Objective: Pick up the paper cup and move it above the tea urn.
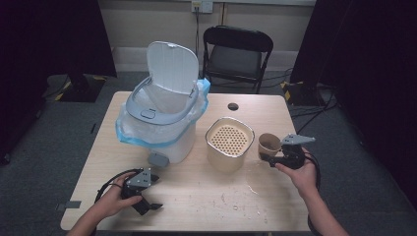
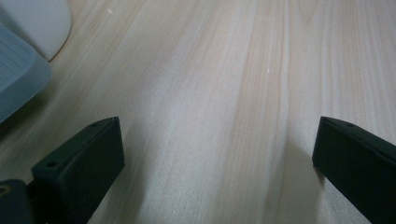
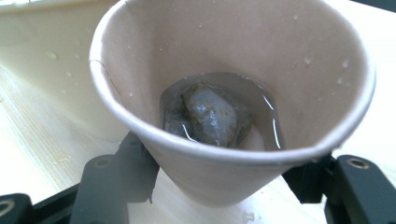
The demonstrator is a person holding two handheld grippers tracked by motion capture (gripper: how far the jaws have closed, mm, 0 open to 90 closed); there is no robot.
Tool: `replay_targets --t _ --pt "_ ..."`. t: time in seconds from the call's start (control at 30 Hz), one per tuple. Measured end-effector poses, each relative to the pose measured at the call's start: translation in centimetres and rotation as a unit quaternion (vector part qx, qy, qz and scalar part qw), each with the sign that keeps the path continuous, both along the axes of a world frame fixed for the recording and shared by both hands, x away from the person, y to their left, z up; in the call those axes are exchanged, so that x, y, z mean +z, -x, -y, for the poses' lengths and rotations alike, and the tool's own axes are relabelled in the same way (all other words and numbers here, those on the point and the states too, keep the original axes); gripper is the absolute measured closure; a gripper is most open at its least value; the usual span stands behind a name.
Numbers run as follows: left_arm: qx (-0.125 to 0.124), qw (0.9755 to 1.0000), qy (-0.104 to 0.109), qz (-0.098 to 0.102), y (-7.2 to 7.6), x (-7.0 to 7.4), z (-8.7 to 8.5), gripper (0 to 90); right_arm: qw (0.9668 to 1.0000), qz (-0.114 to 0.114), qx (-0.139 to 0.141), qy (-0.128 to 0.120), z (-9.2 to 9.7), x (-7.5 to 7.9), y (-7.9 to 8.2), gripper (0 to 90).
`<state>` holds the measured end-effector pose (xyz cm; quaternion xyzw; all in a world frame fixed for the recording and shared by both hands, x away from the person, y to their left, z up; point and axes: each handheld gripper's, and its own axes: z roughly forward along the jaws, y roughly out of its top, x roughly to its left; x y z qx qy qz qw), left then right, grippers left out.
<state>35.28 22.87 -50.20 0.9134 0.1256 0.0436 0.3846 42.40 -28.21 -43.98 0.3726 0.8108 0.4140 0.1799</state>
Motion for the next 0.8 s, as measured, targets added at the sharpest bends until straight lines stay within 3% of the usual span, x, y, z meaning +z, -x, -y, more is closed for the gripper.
replay_targets --t 0.8 --pt "0.0 1.0 0.004 0.0 0.0 -0.1 0.0 1.5 0.9994 0.017 0.012 0.028 -0.8 4.1 -1.4 38.5"
